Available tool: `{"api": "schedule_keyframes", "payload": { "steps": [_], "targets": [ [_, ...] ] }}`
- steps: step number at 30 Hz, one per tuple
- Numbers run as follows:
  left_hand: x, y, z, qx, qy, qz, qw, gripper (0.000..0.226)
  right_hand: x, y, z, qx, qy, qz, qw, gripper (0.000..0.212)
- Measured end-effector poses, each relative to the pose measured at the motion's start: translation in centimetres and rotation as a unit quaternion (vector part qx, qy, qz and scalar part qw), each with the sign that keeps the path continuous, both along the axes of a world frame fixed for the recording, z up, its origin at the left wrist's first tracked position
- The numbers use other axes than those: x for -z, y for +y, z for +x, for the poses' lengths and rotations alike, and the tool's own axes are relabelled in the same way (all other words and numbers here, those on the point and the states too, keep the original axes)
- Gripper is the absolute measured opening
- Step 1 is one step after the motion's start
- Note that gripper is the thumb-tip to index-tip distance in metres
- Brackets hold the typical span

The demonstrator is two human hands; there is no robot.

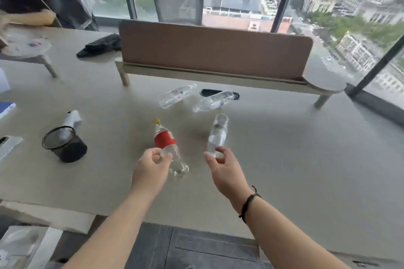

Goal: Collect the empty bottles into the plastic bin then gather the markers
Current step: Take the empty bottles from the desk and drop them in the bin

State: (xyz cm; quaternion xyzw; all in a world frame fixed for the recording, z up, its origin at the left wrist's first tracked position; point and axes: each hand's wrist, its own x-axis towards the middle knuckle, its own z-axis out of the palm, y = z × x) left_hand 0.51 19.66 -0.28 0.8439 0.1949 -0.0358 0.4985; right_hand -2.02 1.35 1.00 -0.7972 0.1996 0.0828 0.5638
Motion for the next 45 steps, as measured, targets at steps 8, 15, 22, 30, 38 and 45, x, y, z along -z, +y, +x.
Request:
{"api": "schedule_keyframes", "payload": {
  "steps": [8,15,22,30,38,45],
  "targets": [
    [7.3,-5.7,6.3,-0.038,0.102,0.137,0.985,0.1,5.0,-7.7,4.5,-0.021,0.027,-0.107,0.994,0.064],
    [9.1,-4.7,9.7,-0.057,0.065,0.17,0.982,0.101,8.9,-5.7,13.7,-0.095,-0.018,-0.21,0.973,0.058],
    [11.0,-4.6,9.2,-0.025,0.063,0.124,0.99,0.096,12.3,-4.1,15.8,-0.134,0.006,-0.224,0.965,0.06],
    [9.7,-4.0,7.6,-0.027,0.03,0.016,0.999,0.092,10.7,-3.6,14.0,-0.137,-0.024,-0.156,0.978,0.062],
    [5.7,5.6,-0.1,-0.114,-0.043,-0.131,0.984,0.083,5.8,4.5,6.2,-0.18,-0.03,0.027,0.983,0.072],
    [6.5,19.5,-11.5,-0.201,-0.053,-0.185,0.961,0.084,7.6,21.5,-1.5,-0.291,-0.01,0.125,0.948,0.069]
  ]
}}
